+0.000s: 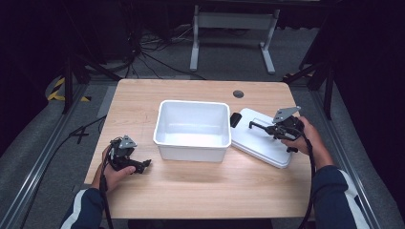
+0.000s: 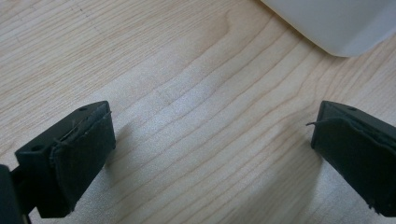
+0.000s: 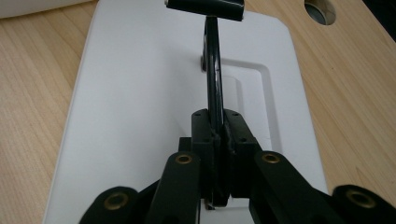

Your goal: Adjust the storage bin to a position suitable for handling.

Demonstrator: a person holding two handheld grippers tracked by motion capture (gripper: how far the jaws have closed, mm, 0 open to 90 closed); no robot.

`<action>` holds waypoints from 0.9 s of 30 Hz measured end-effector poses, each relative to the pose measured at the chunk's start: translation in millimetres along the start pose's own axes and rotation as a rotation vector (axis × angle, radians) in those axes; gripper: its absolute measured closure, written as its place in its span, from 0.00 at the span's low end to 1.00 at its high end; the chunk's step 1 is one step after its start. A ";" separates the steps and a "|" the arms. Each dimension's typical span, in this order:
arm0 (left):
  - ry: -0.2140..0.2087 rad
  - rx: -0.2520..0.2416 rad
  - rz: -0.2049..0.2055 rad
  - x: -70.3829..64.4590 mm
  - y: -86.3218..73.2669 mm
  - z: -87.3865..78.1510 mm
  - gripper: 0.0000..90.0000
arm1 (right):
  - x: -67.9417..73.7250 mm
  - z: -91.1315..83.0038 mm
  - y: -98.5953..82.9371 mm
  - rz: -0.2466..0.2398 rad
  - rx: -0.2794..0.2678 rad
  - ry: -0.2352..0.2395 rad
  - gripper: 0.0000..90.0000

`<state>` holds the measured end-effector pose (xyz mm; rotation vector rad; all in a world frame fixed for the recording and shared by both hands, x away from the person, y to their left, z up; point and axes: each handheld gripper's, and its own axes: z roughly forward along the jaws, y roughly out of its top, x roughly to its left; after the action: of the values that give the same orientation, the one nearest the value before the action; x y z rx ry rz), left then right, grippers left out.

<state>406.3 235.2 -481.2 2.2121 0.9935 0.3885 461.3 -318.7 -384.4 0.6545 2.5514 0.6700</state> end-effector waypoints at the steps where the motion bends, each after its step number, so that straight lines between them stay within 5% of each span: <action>1: 0.000 0.000 0.000 0.0 0.0 0.0 0.00 | -0.3 0.6 -0.7 0.005 -0.001 0.000 0.94; 8: 0.000 0.000 0.000 0.0 0.0 0.0 0.00 | -0.8 9.5 -8.4 0.020 0.016 -0.016 0.94; 27: 0.000 0.000 0.000 0.0 0.0 0.0 0.00 | -2.9 10.3 -19.0 0.095 -0.040 -0.034 0.88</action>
<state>406.2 235.2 -481.2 2.2119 0.9936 0.3885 462.4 -331.4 -402.1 0.7708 2.4815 0.7335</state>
